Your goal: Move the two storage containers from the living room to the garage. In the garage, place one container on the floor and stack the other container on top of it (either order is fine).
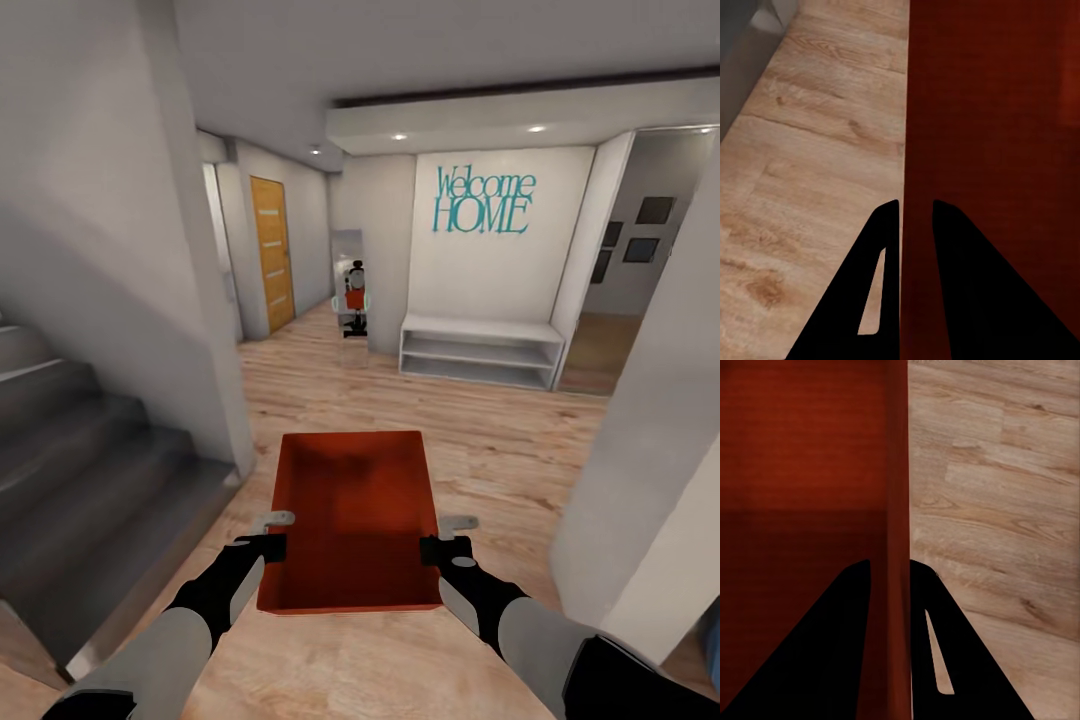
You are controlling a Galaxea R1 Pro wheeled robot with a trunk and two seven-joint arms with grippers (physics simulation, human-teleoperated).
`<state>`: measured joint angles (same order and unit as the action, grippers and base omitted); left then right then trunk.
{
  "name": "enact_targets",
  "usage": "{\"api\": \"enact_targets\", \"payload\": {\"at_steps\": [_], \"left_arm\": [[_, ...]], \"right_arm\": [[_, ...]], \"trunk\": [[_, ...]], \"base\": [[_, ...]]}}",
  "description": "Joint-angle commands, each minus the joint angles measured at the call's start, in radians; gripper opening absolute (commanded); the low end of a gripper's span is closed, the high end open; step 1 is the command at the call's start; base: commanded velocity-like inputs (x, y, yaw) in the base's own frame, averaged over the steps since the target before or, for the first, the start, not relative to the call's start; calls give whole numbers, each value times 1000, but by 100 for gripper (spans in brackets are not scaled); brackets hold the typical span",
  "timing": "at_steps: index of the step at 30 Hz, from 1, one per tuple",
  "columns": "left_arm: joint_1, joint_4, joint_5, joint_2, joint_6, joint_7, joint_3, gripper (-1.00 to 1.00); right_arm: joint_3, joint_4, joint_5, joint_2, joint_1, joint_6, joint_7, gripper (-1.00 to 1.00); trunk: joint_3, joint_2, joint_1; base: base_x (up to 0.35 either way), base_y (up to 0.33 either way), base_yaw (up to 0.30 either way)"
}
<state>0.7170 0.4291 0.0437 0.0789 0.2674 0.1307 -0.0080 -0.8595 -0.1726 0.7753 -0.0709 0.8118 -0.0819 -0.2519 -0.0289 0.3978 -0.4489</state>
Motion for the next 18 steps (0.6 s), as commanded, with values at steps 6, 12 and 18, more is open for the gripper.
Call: {"api": "enact_targets", "payload": {"at_steps": [6, 12, 18], "left_arm": [[1, 1, 1, -1, 7, 10, 2, -100], [1, 0, 1, -1, 7, 10, 2, -100], [1, 2, 1, -1, 7, 10, 2, -100]], "right_arm": [[-5, 59, 2, 20, 1, -7, -12, -100], [-6, 59, 2, 21, 1, -7, -12, -100], [-5, 59, 2, 20, 1, -7, -12, -100]], "trunk": [[-2, 2, -1], [-2, 2, -1], [-2, 2, -1]], "base": [[322, 0, 0], [322, 0, 0], [322, 0, 0]]}}
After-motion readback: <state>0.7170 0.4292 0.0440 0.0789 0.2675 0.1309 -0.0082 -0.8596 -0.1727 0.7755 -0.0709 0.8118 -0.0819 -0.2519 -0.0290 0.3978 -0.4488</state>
